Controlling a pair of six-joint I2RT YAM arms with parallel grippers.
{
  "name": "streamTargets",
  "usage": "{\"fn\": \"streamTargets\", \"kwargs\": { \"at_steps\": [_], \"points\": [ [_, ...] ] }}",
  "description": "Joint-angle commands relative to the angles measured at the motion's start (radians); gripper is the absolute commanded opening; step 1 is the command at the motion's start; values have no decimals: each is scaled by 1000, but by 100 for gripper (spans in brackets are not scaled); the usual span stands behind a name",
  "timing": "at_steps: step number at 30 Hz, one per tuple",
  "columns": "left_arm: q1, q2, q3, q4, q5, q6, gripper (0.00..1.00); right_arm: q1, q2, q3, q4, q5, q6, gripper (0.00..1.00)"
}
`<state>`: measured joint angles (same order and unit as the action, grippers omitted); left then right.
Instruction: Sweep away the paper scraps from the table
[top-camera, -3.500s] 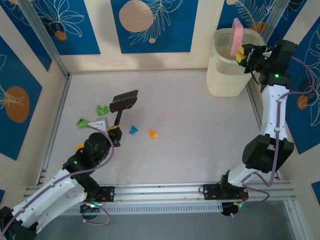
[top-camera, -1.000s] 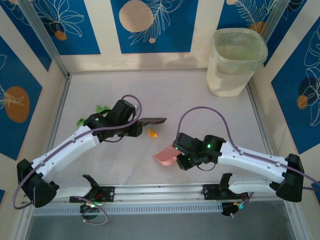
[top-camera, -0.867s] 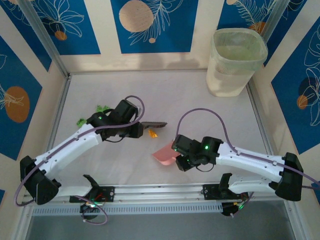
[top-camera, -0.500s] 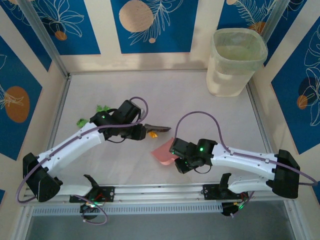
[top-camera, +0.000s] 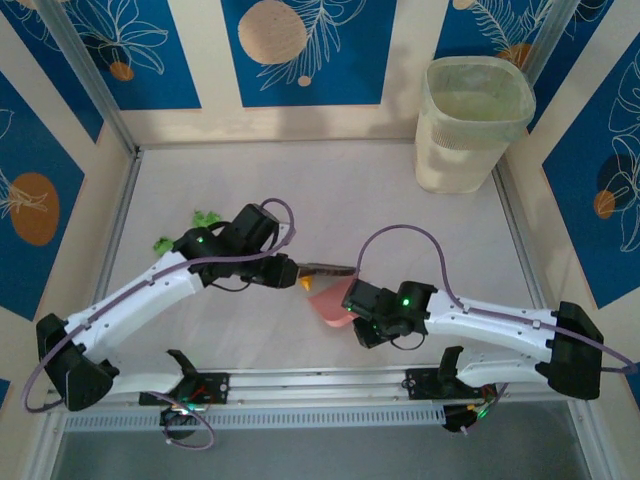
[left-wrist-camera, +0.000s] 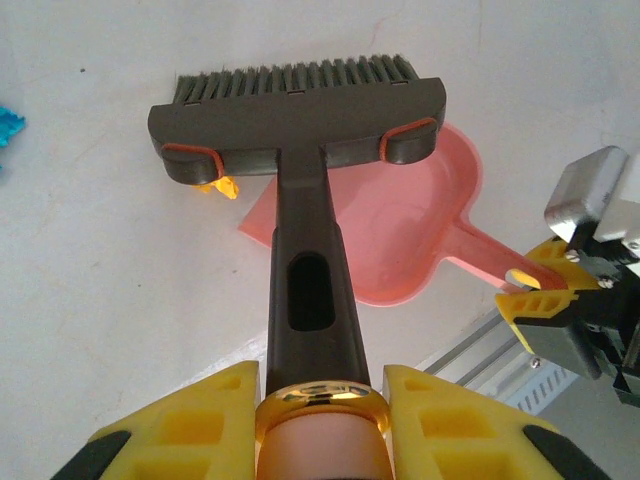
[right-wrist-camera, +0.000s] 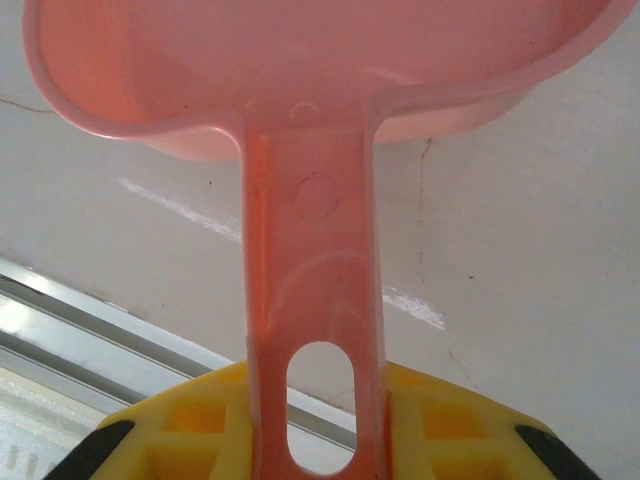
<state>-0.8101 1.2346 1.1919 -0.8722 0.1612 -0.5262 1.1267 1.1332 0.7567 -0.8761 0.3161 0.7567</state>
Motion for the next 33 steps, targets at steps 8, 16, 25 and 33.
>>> {"fn": "streamTargets", "kwargs": {
  "at_steps": [8,16,25,33],
  "points": [
    [14,-83,24,-87,-131,10,0,7,6,-8,0,3,5,0],
    [13,-130,-2,-163,-80,30,0,7,43,-1,15,-6,-17,0],
    [14,-121,-65,-87,58,19,0,7,58,8,24,6,-8,0],
    [14,-120,-84,-30,128,13,0,6,68,-11,67,46,-7,0]
  ]
}}
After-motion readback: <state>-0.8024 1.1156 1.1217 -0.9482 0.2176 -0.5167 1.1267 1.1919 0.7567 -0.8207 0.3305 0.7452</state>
